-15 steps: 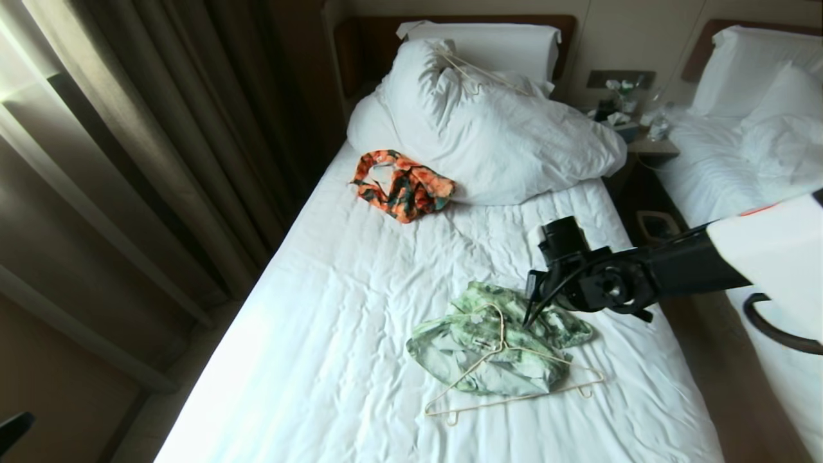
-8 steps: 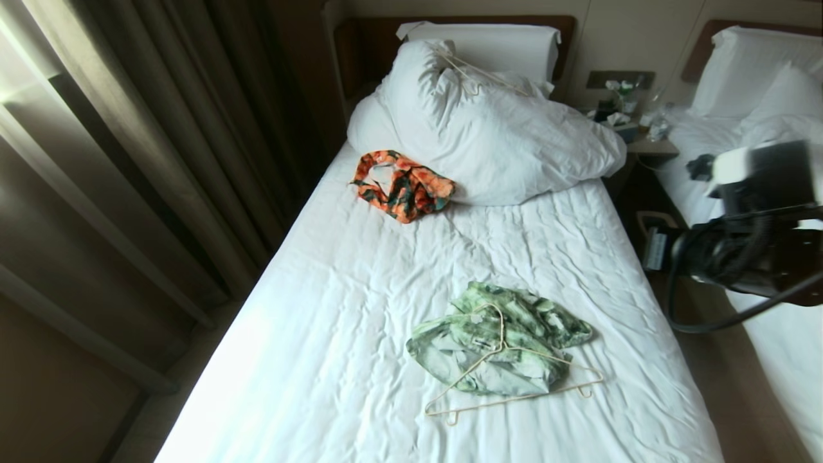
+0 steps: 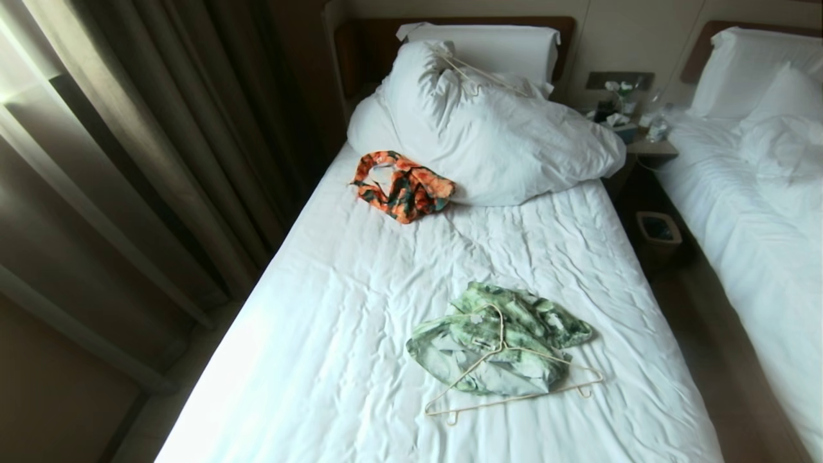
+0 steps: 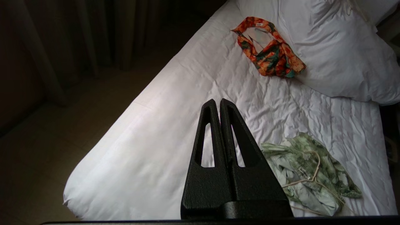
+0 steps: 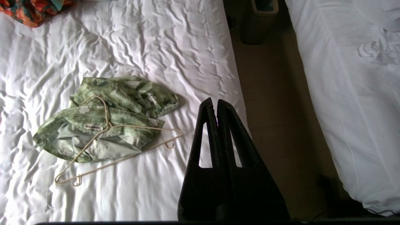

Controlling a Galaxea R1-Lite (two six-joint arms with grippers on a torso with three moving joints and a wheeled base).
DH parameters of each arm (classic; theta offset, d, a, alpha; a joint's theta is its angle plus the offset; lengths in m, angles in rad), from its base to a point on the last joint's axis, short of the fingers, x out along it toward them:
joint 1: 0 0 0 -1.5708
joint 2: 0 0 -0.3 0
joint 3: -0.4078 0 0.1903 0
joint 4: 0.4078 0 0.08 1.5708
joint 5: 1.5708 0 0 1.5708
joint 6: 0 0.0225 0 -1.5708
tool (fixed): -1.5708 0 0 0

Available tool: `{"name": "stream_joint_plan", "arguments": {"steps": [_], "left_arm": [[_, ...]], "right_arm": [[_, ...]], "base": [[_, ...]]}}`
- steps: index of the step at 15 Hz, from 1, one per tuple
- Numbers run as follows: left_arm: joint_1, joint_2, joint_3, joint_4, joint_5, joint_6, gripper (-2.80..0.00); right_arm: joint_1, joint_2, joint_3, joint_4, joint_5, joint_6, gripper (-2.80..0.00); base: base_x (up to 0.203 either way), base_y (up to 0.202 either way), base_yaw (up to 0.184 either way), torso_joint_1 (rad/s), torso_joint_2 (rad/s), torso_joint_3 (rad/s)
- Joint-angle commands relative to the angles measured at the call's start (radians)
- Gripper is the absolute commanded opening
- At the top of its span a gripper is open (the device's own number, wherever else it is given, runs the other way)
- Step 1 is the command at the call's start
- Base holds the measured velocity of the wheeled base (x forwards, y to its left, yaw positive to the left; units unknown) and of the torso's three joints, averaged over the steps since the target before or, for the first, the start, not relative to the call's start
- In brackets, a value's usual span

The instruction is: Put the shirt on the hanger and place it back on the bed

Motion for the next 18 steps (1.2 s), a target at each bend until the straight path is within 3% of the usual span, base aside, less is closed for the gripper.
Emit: {"name": "stream_joint_plan", "arguments": {"steps": [1,2,5,7,10,14,18], "left_arm": [[0.104,-0.004,0.002,0.004,-0.110,-0.001,-2.80],[0.127,-0.009,0.024,0.002,-0.161,0.000,-2.80],[0.121,-0.013,0.124,-0.016,-0.189,0.003,-2.80],[0.114,-0.019,0.175,-0.074,-0.252,0.001,-2.80],[0.024,-0.082,0.230,-0.086,-0.288,0.019,-2.80],[0.039,-0.184,0.309,-0.090,-0.322,0.087,-2.80],[0.040,-0.286,0.394,-0.109,-0.314,0.190,-2.80]], "right_arm": [[-0.059,-0.145,0.013,0.066,0.001,0.001,-2.80],[-0.068,-0.170,0.024,0.073,0.002,0.002,-2.80],[-0.109,-0.297,0.101,0.080,0.002,-0.002,-2.80],[-0.141,-0.385,0.192,0.080,0.004,-0.002,-2.80],[-0.156,-0.533,0.353,0.066,0.018,0.001,-2.80],[-0.196,-0.720,0.564,-0.063,0.129,-0.010,-2.80],[-0.224,-0.924,0.687,-0.126,0.267,-0.143,-2.80]], "base": [[0.000,0.000,0.000,0.000,0.00,0.000],[0.000,0.000,0.000,0.000,0.00,0.000],[0.000,0.000,0.000,0.000,0.00,0.000],[0.000,0.000,0.000,0.000,0.00,0.000],[0.000,0.000,0.000,0.000,0.00,0.000],[0.000,0.000,0.000,0.000,0.00,0.000],[0.000,0.000,0.000,0.000,0.00,0.000]]}}
